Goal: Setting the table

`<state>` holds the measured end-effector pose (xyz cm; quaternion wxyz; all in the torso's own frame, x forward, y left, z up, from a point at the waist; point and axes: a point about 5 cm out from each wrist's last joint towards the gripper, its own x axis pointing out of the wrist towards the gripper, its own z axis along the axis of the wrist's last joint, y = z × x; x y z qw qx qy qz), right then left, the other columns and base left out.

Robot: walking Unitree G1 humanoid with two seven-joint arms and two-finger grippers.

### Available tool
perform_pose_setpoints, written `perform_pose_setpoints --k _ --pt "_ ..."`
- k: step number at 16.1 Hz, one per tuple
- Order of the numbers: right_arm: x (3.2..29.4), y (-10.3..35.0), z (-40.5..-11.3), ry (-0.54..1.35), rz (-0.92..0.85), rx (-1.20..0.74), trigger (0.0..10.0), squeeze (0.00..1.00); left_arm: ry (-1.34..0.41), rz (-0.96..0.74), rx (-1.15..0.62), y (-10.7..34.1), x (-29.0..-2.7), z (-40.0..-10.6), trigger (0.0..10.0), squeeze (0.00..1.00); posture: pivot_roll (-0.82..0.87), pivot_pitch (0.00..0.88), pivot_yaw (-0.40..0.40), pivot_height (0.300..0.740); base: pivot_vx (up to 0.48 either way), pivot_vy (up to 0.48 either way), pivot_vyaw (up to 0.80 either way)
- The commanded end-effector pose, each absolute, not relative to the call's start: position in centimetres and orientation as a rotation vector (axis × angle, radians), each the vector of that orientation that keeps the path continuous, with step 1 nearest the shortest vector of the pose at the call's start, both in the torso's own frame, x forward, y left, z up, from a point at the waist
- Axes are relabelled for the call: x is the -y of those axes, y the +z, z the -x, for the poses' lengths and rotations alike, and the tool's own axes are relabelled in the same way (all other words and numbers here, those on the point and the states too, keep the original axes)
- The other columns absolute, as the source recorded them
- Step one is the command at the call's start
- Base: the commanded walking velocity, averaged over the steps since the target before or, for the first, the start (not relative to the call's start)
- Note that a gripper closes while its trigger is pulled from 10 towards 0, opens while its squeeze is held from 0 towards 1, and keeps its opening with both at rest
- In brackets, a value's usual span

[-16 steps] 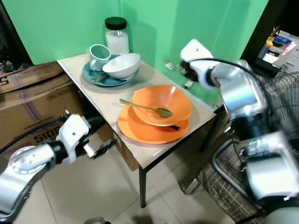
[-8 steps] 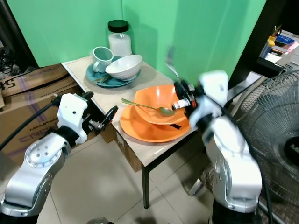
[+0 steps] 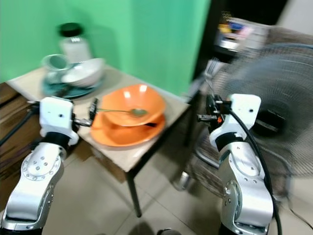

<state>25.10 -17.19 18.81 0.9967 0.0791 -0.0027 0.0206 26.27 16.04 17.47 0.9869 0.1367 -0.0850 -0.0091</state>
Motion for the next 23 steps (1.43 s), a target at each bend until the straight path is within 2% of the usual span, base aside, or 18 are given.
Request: perform_pose_setpoints --k 1,4,6,11,17,19,20,23 --pt "16.7 19.0 -25.2 0.058 -0.206 -0.008 10.0 0.00 0.006 -0.273 0.194 17.9 -16.3 -26.4 10.0 0.00 0.06 0.000 0.004 0.740 0.000 0.000 -0.80" --pt "16.1 18.8 -24.9 0.065 -0.247 -0.036 10.0 0.00 -0.014 -0.251 0.179 18.2 -16.1 -26.7 10.0 0.00 0.06 0.000 0.013 0.740 0.000 0.000 -0.80" --pt "16.3 18.8 -25.1 0.053 -0.238 -0.048 10.0 0.00 -0.148 -0.223 0.115 17.8 -15.5 -26.7 10.0 0.00 0.06 0.000 0.013 0.740 0.000 0.000 -0.80" --pt "16.8 18.8 -25.4 0.014 -0.060 -0.023 10.0 0.00 -0.159 -0.223 0.025 16.4 -15.7 -26.6 10.0 0.00 0.06 0.000 0.005 0.740 0.000 0.000 -0.80" --pt "16.7 17.1 -25.6 0.018 0.008 -0.096 10.0 0.00 -0.102 -0.256 -0.013 15.5 -17.0 -26.6 10.0 0.00 0.08 0.000 -0.008 0.740 0.000 0.000 -0.80" --pt "16.6 17.6 -25.8 0.029 0.012 -0.080 10.0 0.00 -0.113 -0.263 -0.008 15.7 -16.8 -26.8 10.0 0.00 0.09 0.000 -0.011 0.740 0.000 0.000 -0.80" --pt "16.4 17.4 -26.0 0.029 0.006 -0.081 10.0 0.00 -0.178 -0.251 -0.032 15.6 -16.5 -26.6 10.0 0.00 0.09 0.000 -0.026 0.740 0.000 0.000 -0.80" --pt "16.4 17.9 -26.6 0.028 0.103 -0.045 10.0 0.00 -0.172 -0.267 0.004 15.9 -16.0 -26.7 10.0 0.00 0.11 0.000 -0.027 0.740 0.000 0.000 -0.53"
